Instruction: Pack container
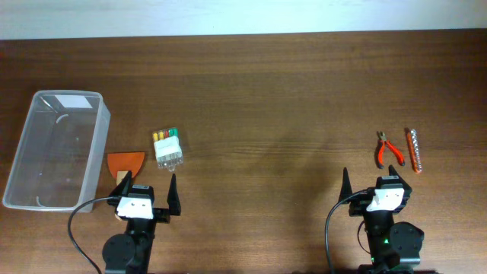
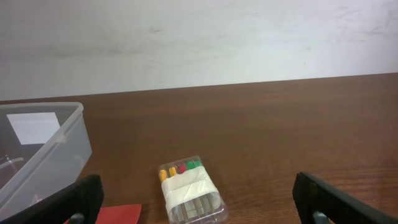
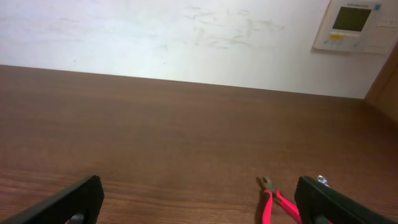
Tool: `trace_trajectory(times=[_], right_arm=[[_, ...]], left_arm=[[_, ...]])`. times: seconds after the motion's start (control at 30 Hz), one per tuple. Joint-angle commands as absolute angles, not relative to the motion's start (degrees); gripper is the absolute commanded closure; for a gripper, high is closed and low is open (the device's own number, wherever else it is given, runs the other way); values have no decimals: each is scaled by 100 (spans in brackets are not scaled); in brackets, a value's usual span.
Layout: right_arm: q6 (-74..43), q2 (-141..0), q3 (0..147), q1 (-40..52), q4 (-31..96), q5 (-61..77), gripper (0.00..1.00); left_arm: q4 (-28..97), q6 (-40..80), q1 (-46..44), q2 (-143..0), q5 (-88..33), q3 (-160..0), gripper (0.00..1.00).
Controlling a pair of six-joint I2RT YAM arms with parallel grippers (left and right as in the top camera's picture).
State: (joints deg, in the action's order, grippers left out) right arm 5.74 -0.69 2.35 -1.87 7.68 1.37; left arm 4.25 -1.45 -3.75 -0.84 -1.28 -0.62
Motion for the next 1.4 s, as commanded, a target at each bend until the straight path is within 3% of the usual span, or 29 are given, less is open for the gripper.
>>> trace_trajectory(times=[0.0,1.37], right_arm=[[510,-36,180,-145,768,62,1],[513,-36,180,-152,757,-30,1]], left_arm=[[458,-86,-386,-34,-217,-51,1],[314,-56,-386,-34,-97,-54,1]])
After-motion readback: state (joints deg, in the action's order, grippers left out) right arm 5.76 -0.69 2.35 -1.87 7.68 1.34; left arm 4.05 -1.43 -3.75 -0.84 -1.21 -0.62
